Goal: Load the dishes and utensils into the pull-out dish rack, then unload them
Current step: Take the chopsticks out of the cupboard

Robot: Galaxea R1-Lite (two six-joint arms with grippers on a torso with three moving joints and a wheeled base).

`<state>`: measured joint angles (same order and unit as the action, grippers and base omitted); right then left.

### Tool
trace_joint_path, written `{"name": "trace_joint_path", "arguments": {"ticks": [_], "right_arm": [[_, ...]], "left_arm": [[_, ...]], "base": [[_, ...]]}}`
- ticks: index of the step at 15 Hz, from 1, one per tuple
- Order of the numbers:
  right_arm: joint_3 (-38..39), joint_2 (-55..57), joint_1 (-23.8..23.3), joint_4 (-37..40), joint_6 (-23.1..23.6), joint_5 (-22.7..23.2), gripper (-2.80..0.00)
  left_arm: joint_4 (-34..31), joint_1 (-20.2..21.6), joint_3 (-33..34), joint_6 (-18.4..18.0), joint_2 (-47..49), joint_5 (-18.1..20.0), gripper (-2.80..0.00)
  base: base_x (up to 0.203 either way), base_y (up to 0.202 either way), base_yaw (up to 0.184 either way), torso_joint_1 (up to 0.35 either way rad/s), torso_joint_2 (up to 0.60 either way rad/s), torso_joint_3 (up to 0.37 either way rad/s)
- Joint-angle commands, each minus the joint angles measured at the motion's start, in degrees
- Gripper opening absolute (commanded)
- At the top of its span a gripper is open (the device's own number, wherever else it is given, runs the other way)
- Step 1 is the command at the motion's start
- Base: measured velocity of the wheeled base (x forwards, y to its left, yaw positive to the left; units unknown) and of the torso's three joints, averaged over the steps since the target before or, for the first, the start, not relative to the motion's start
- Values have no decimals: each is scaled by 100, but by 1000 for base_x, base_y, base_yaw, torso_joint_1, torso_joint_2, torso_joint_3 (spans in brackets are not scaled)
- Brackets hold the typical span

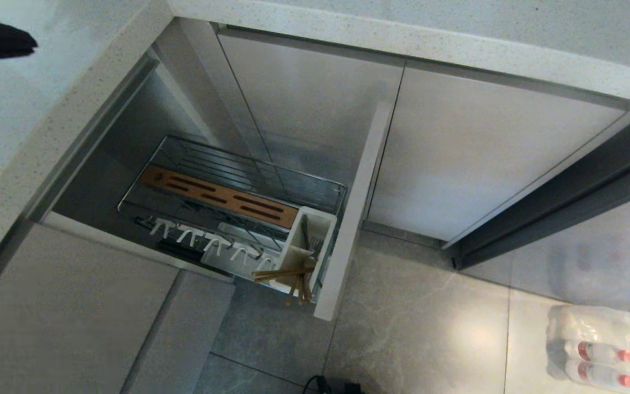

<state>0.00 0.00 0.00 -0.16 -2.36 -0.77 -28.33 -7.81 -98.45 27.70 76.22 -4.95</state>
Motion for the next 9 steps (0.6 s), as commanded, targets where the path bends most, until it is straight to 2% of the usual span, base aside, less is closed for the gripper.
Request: {"name": "trace_joint_path", "arguments": {"ticks": [1,4,6,9], "right_arm": [[0,6,0,-2,-1,-2,-280],[0,9,0,-2,-1,-2,-280],[0,9,0,-2,-1,-2,-280],[0,9,0,-2,-1,-2,-280]], "left_arm": [[-325,-628,58,-14,78,-35,-280],[-1211,-1384,225,-345,117,-43,-280],[-1480,-1819,357,-429,171,-49,-280],[-1877,-2120,591,-443,631,-103,-280]], "base": [[0,0,0,0,0,0],[0,0,0,0,0,0],[0,0,0,0,0,0],[0,0,0,0,0,0]]}}
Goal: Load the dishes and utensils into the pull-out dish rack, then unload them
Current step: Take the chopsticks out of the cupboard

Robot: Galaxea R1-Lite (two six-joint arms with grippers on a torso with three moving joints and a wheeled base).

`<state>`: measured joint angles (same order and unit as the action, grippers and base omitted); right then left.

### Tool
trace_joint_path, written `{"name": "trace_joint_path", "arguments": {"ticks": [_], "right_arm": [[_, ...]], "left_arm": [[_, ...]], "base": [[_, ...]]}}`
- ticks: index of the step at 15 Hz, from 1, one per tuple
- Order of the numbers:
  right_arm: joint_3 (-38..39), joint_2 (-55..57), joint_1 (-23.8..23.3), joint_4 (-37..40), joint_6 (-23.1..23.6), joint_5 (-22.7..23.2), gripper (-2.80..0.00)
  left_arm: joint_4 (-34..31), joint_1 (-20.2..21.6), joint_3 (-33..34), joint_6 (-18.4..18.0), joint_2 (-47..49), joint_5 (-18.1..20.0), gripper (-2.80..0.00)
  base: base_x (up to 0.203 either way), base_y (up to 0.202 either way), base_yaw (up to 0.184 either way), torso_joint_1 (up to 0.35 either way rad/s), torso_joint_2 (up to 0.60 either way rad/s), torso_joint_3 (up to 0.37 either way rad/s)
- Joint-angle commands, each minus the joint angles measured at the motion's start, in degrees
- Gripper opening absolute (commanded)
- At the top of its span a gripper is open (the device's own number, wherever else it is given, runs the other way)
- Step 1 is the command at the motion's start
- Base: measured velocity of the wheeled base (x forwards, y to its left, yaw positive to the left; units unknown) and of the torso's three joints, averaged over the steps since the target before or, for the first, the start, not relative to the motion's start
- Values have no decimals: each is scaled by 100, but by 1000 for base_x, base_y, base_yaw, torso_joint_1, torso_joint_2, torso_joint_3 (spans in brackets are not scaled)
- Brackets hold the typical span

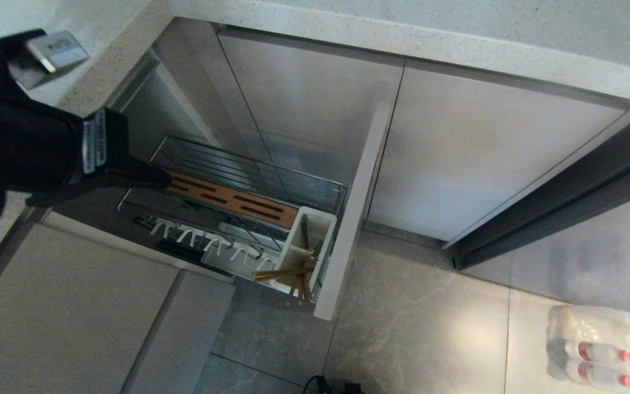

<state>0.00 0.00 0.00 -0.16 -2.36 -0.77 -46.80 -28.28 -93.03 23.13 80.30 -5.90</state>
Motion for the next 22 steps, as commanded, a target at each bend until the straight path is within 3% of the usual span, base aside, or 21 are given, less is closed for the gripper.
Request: {"name": "trace_joint_path", "arguments": {"ticks": [1,4,8,12,18,19,22], "right_arm": [[0,9,0,-2,-1,-2,-280],[0,9,0,-2,-1,-2,-280],[0,9,0,-2,-1,-2,-280],[0,9,0,-2,-1,-2,-280],[0,9,0,-2,-1,-2,-280],[0,8,0,-2,-1,-2,-280],[0,9,0,-2,-1,-2,-280]], "left_arm": [[-63,-100,167,21,402,8,-280],[-82,-157,599,197,855,135,-280],[-458,-186,564,227,1436,363,-280],[-716,-52,213,323,1830,1317,-280],[-716,220,-44,307,2279,1371,-280],[-717,227,-64,310,2365,1372,0],[-717,253,-119,324,2499,1381,0]], "base": [[0,0,0,0,0,0],[0,0,0,0,0,0],[0,0,0,0,0,0],[0,0,0,0,0,0],[0,0,0,0,0,0],[0,0,0,0,0,0],[0,0,0,0,0,0]]}}
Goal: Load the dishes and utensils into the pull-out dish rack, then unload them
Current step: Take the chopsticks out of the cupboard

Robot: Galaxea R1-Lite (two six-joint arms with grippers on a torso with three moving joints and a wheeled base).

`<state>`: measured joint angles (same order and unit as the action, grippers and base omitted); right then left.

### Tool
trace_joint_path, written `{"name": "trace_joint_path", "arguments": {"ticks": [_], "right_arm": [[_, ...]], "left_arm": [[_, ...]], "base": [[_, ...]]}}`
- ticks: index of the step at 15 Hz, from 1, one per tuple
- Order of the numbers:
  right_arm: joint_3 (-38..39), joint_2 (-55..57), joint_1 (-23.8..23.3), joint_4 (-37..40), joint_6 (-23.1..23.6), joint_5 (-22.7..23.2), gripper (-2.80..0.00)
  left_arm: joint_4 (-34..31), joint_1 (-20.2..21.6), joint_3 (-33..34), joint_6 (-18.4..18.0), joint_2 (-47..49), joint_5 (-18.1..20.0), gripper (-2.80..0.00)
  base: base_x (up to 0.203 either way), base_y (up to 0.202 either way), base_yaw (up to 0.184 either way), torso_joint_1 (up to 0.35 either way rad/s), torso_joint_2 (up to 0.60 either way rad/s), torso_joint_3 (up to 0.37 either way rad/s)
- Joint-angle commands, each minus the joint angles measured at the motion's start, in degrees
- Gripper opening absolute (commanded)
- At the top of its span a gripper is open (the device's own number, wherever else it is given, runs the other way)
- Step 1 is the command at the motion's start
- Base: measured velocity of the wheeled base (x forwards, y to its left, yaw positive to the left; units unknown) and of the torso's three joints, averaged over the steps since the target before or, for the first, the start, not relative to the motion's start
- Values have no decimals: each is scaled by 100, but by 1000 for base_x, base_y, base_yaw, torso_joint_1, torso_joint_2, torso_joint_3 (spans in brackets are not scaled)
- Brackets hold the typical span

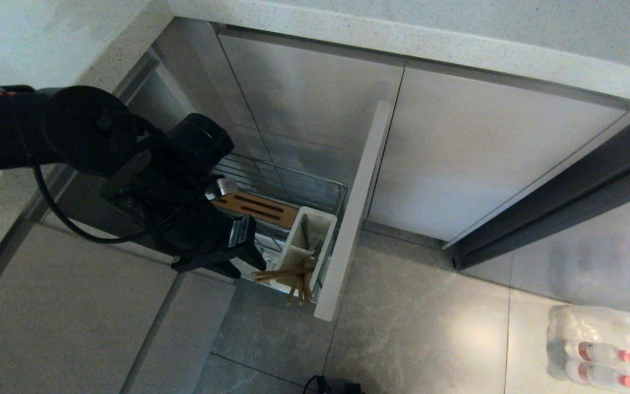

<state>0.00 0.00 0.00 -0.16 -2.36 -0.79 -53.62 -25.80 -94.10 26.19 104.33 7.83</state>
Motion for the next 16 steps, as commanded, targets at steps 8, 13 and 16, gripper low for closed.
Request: {"name": "trace_joint_path", "arguments": {"ticks": [8,13,16], "right_arm": [[0,9,0,-2,-1,0,-280],[0,8,0,-2,-1,0,-280],[0,9,0,-2,-1,0,-280]], "left_arm": [[-52,152,-112,20,606,445,0],[-168,240,-269,2,965,426,0],[-447,269,-443,-17,1124,421,0]], "base": [[0,0,0,0,0,0],[0,0,0,0,0,0],[0,0,0,0,0,0]]}}
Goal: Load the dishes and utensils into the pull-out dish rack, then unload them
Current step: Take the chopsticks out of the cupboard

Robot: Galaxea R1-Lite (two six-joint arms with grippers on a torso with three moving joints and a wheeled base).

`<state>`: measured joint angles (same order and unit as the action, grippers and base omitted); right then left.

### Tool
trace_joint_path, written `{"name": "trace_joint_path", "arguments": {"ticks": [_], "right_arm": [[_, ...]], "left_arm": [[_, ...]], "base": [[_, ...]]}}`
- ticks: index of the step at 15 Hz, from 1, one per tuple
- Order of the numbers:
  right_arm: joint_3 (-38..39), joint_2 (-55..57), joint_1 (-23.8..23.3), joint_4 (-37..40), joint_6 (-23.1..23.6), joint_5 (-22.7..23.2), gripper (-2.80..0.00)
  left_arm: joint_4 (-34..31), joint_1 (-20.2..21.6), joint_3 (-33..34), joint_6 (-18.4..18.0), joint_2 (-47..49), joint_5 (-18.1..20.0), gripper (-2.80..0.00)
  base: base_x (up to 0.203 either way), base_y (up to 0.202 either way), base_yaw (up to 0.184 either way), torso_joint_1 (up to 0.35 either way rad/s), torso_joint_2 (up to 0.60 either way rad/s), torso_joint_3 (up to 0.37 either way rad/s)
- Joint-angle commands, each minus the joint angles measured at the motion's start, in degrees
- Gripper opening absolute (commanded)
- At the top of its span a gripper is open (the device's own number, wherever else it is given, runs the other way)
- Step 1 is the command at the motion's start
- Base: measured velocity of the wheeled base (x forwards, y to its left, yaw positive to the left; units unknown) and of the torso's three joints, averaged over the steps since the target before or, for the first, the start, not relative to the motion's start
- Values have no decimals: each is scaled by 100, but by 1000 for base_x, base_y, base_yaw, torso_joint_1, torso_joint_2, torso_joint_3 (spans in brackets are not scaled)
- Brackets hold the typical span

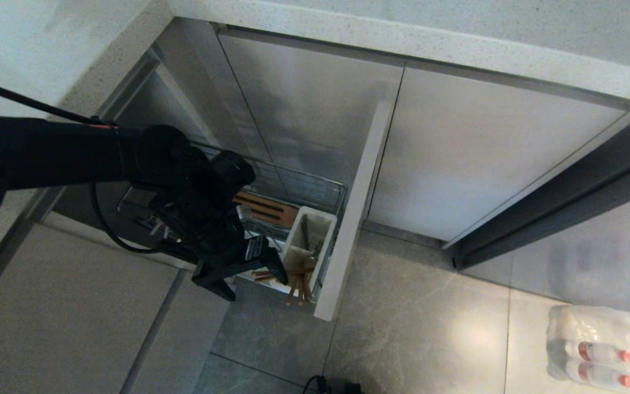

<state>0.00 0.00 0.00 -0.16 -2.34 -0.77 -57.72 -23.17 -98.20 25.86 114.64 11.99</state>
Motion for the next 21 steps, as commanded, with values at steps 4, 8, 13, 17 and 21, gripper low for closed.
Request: {"name": "trace_joint_path", "arguments": {"ticks": [4,8,13,17,21], "right_arm": [[0,9,0,-2,-3,-2,-280],[0,9,0,-2,-3,-2,-280],[0,8,0,-2,-3,-2,-280],[0,9,0,-2,-3,-2,-280],[0,9,0,-2,-3,-2,-280]], "left_arm": [[-63,-3,-41,16,192,22,0],[-64,-20,-41,25,260,189,0],[-64,-19,-59,25,479,181,0],[-64,-12,-124,34,613,181,0],[-73,-12,-166,42,638,181,0]], "base": [[0,0,0,0,0,0],[0,0,0,0,0,0],[0,0,0,0,0,0],[0,0,0,0,0,0],[0,0,0,0,0,0]]}}
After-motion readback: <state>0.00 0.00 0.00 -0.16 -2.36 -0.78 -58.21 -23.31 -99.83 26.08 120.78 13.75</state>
